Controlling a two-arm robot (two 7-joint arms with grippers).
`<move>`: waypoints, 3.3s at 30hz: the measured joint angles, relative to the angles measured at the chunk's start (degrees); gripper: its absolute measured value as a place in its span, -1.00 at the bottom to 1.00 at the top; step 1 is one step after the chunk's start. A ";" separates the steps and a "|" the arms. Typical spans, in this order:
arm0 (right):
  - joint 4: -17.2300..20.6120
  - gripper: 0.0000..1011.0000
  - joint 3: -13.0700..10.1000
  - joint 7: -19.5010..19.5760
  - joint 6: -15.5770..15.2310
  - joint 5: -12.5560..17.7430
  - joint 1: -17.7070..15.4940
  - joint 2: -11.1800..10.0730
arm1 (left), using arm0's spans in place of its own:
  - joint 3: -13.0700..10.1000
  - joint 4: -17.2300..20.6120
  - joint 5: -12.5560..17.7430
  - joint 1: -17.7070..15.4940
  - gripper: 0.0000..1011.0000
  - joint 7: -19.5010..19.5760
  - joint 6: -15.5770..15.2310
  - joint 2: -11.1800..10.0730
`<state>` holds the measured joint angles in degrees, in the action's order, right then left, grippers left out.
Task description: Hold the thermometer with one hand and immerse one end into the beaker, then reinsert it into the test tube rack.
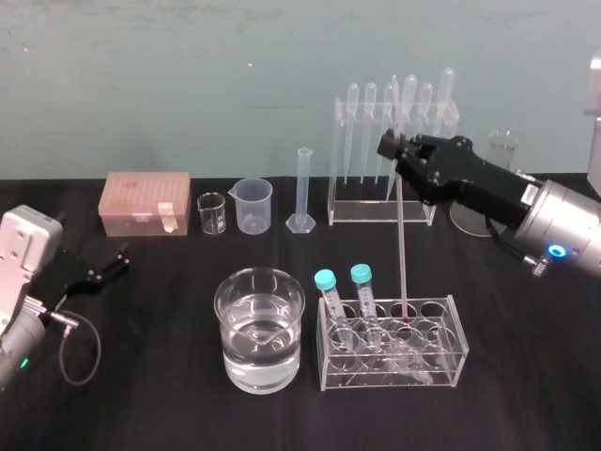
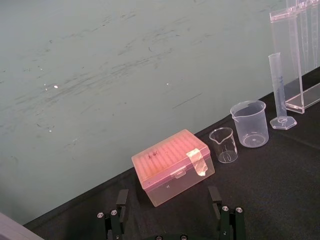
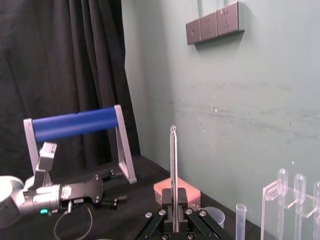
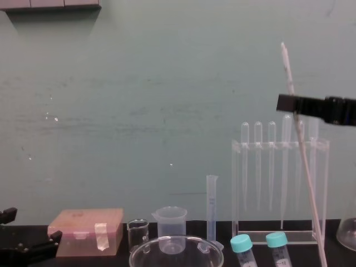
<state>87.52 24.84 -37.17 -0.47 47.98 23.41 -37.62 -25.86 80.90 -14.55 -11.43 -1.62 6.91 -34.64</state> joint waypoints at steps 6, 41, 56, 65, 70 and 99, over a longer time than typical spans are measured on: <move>-1.23 -0.89 0.75 -0.58 -0.28 -1.87 0.05 0.36 | 0.00 0.00 0.00 0.00 0.99 0.00 0.00 0.00; -3.00 -0.83 1.66 -0.42 -1.45 -4.63 -0.45 1.92 | 0.00 0.00 0.00 0.00 0.99 0.00 0.00 0.00; -3.00 0.04 1.60 -0.42 -1.47 -4.47 -0.45 1.90 | 0.00 0.00 0.00 0.00 0.99 0.00 0.00 0.00; -3.00 0.59 1.59 -0.42 -1.47 -4.42 -0.45 1.90 | 0.00 0.00 0.00 0.00 0.99 0.00 0.00 0.00; -2.28 0.90 0.57 0.51 -0.97 -4.33 -0.47 1.97 | 0.00 0.00 0.00 0.00 0.99 0.00 0.00 0.00; -1.36 0.98 -1.67 31.83 -12.20 -23.83 -8.40 1.84 | 0.00 0.00 0.00 0.00 0.99 0.00 0.00 0.00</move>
<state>86.16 23.17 -5.33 -12.67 24.15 15.00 -35.78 -25.86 80.90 -14.55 -11.43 -1.62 6.91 -34.64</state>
